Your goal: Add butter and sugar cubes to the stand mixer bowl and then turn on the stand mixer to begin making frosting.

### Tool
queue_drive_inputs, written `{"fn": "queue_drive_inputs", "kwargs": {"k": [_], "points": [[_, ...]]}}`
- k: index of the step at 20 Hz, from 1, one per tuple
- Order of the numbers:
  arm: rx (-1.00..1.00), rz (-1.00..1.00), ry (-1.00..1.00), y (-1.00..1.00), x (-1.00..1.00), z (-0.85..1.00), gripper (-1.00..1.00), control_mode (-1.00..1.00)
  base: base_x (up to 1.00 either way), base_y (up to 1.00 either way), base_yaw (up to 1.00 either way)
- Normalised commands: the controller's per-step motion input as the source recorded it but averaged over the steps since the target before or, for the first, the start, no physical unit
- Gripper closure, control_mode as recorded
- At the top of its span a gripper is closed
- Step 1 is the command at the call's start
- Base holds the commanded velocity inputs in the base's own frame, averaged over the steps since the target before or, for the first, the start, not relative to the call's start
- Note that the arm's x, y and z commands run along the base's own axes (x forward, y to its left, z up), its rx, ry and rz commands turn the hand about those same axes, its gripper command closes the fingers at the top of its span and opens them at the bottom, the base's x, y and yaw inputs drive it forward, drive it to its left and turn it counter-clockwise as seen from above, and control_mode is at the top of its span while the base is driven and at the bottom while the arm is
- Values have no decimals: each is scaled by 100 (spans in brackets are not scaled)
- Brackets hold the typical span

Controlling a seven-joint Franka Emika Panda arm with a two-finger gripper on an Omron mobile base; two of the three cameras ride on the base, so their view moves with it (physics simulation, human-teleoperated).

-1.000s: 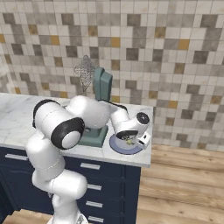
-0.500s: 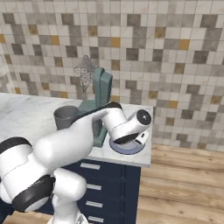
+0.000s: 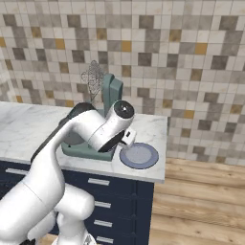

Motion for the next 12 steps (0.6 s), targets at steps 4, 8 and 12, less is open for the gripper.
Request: {"fn": "queue_drive_inputs", "kwargs": {"k": [4,8,12], "points": [[0,10,14,97,-18,79,100,-100,0,0,0],[-1,6,18,91,0,56,100,-100,0,0,0],[-3,2,21,79,19,24,100,-100,0,0,0]]}}
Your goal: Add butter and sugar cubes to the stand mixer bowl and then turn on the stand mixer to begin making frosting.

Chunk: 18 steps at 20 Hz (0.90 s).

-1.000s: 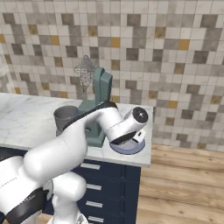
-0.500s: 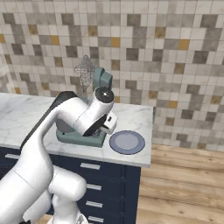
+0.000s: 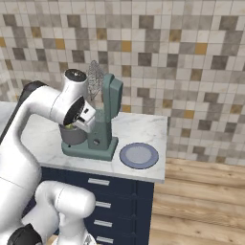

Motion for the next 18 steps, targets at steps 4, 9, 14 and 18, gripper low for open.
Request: {"fn": "queue_drive_inputs", "kwargs": {"k": [4,9,14,18], "points": [[-4,0,16,57,57,-1,100,-100,0,0,0],[-7,0,12,50,61,-27,100,-100,0,0,0],[-9,0,8,51,59,-42,100,-100,0,0,0],[-8,0,6,32,77,-54,100,-100,0,0,0]]}}
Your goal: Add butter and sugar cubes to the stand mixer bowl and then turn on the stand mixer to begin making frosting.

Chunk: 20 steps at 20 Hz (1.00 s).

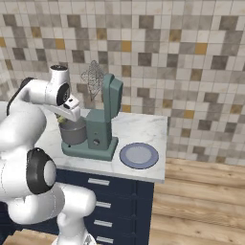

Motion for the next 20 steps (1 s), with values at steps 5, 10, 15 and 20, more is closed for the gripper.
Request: {"fn": "queue_drive_inputs", "kwargs": {"k": [5,10,15,20], "points": [[-7,0,3,15,64,-52,100,-100,0,0,0],[-5,0,1,4,48,-43,100,-100,0,0,0],[-3,0,0,0,9,-25,100,-100,0,0,0],[-1,0,0,-1,1,-30,100,-100,0,0,0]]}}
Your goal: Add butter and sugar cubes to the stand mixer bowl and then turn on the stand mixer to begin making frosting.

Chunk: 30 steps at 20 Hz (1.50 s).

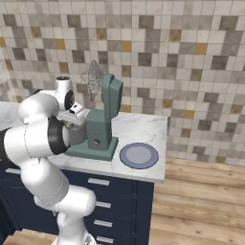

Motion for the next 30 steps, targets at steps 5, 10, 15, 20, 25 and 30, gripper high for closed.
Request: {"fn": "queue_drive_inputs", "kwargs": {"k": [5,10,15,20,25,30], "points": [[-2,0,0,0,18,-41,100,-100,0,0,0],[-1,0,0,0,6,-21,-100,-100,0,0,0],[1,0,-11,-2,-25,37,-100,-100,0,0,0],[6,0,-23,0,-53,93,-100,-100,0,0,0],[11,0,-25,-16,-76,100,-100,-100,0,0,0],[14,0,-13,-66,-59,92,-100,-100,0,0,0]]}}
